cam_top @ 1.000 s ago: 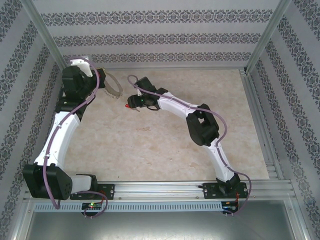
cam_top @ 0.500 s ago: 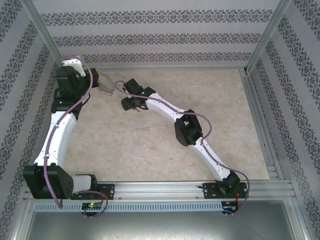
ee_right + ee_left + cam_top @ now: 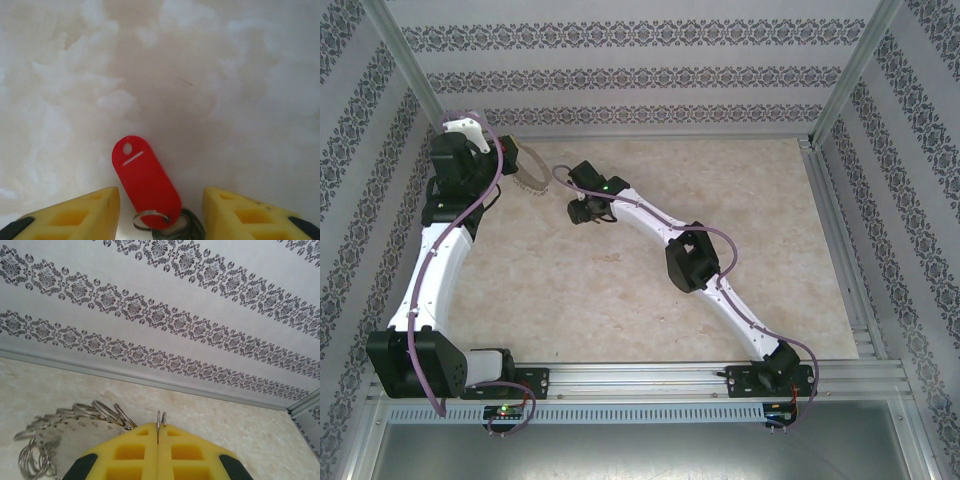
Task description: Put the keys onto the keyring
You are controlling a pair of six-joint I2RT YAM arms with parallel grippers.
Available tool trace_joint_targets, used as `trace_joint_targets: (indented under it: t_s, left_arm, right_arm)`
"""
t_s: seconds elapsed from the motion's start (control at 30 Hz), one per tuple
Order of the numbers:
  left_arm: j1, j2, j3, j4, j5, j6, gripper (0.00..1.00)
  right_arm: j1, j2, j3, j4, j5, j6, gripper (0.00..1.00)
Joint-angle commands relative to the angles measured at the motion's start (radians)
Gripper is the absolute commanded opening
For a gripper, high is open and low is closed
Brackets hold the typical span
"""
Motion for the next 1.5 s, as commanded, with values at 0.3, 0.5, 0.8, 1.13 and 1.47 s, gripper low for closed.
trace_joint_targets:
  t_s: [0.3,0.5,0.8,1.13,1.47]
  left_arm:
    - [0.014,-0.049,-0.036,0.088,0.054,-0.057,0.00]
    - [0.013,-0.056,-0.038,0.087,0.071,-0.063,0.00]
    - [0.012,-0.053,-0.031,0.107,0.155,-0.089,0.00]
    - [-0.091,-0.044,-0.022,0.099,0.260,-0.079,0.00]
    - [-0.329,-0.027,-0.006,0.000,0.190,0.031,0.00]
  right_arm:
    - [0.000,-0.088,-0.179,-0.001,0.018,-0.004,0.10]
    - [-0.003,-0.231,-0.384,0.077,0.041,-0.002,0.00]
    - [-0.029,-0.548,-0.826,0.259,0.069,0.041,0.00]
    - [-0.087,-0.977,-1.389,0.406,0.109,0.127,0.00]
    - [-0.103,-1.363,-1.758,0.360,0.239,0.205,0.00]
